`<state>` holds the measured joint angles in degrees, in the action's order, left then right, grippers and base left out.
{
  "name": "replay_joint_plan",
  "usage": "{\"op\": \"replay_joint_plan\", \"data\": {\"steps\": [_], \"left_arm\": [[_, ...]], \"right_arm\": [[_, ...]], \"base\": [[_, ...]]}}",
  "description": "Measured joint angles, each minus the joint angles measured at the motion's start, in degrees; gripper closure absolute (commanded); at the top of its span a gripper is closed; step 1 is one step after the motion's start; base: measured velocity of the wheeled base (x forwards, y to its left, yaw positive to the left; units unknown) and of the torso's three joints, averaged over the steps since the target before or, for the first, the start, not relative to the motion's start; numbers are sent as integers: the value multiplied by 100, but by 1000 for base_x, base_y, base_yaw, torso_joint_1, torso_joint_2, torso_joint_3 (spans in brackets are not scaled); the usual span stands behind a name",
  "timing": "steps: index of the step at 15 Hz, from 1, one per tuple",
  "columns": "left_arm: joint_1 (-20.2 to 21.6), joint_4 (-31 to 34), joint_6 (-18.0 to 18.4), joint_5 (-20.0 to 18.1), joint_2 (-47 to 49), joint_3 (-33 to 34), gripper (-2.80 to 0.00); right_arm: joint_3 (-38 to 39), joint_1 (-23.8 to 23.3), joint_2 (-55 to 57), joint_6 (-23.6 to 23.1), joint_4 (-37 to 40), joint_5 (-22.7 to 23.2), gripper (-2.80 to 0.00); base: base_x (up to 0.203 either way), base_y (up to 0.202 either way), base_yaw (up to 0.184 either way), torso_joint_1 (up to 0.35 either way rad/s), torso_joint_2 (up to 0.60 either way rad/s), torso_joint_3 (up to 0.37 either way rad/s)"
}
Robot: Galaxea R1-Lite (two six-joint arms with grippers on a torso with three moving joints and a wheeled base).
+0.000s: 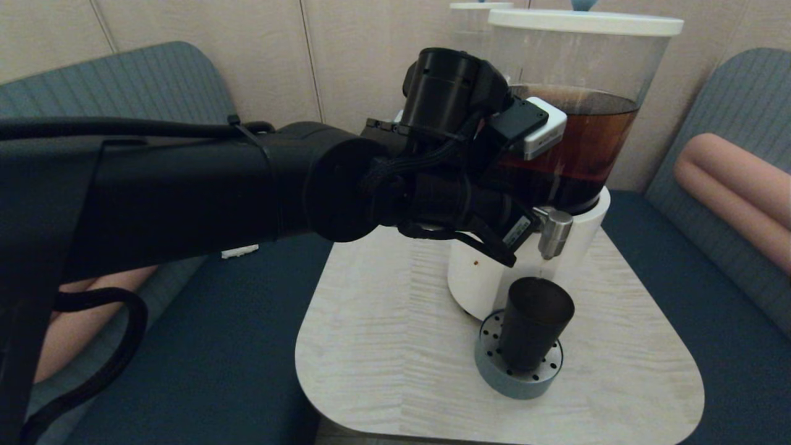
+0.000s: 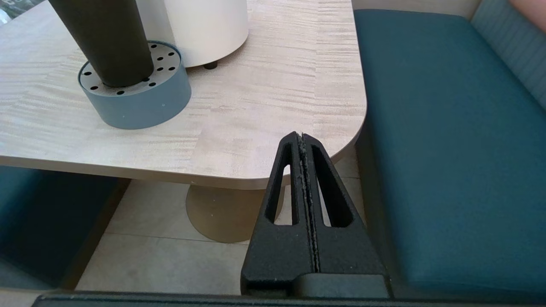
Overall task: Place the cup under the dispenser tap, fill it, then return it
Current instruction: Turn off the faucet
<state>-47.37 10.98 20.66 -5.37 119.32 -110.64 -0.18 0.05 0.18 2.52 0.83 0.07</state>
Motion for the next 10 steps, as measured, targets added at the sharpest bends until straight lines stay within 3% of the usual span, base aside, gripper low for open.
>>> {"op": "replay_joint_plan", "data": {"steps": [10], "left_arm": [[-1, -280, 15, -32, 77, 0, 0]], "right_arm": [[0, 2, 0, 0, 1, 0, 0]], "base": [[0, 0, 0, 0, 0, 0]]}}
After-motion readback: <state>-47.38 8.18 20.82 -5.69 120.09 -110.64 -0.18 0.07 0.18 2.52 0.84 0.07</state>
